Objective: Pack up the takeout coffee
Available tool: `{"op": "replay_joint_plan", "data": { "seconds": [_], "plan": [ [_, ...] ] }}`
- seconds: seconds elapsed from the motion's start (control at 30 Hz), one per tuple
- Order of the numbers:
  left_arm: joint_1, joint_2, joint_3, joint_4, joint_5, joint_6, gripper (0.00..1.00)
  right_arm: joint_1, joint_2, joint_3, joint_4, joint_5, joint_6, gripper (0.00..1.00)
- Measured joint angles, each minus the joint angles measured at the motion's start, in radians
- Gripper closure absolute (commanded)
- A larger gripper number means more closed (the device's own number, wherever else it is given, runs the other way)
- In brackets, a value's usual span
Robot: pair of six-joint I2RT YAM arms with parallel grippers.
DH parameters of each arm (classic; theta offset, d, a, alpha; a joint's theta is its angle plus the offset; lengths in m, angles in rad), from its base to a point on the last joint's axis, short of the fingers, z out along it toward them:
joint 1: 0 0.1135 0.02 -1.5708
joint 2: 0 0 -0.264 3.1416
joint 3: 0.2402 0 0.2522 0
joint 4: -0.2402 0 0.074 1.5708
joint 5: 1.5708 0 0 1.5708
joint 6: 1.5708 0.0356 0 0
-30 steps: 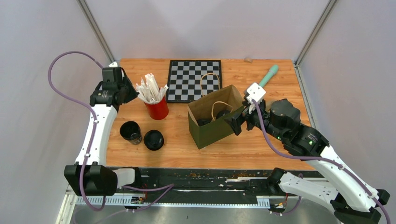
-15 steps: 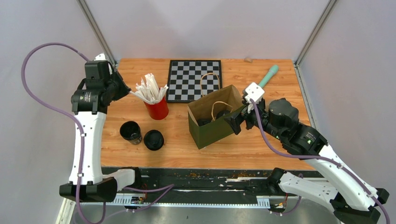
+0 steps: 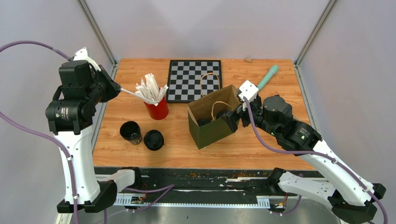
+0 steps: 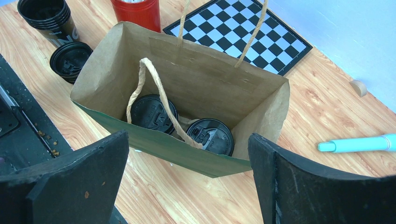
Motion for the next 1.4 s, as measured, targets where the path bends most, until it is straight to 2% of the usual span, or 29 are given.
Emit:
{"op": "replay_joint_plan", "data": {
  "seconds": [0.17,0.33,0.47,0.7,0.87,1.0,1.17,1.4],
  "plan": [
    [0.000,0.004,0.039,-0.013,0.042,-0.014,1.00,0.000,0.000,0.004,0.002,0.000,0.000,0.01],
    [0.001,0.003,0.041,0.033,0.146,-0.068,1.00,0.000,0.000,0.012,0.004,0.011,0.000,0.01],
    [0.003,-0.025,-0.017,0.196,0.307,-0.103,1.00,0.000,-0.005,0.012,0.008,0.025,0.000,0.01],
    [0.004,-0.098,-0.224,0.546,0.629,-0.215,1.00,0.000,-0.031,0.012,0.039,0.062,0.001,0.01],
    [0.005,-0.083,-0.284,0.706,0.773,-0.298,1.00,0.000,-0.068,0.008,0.063,0.119,0.001,0.01],
    [0.004,-0.074,-0.300,0.776,0.827,-0.332,1.00,0.000,-0.124,-0.012,0.095,0.172,0.001,0.01],
    [-0.010,-0.073,-0.320,0.766,0.821,-0.310,1.00,0.000,-0.156,-0.015,0.133,0.224,0.000,0.01],
    [-0.231,-0.032,-0.330,0.741,0.687,-0.246,1.00,0.000,-0.156,-0.015,0.140,0.251,0.000,0.01]
  ]
}}
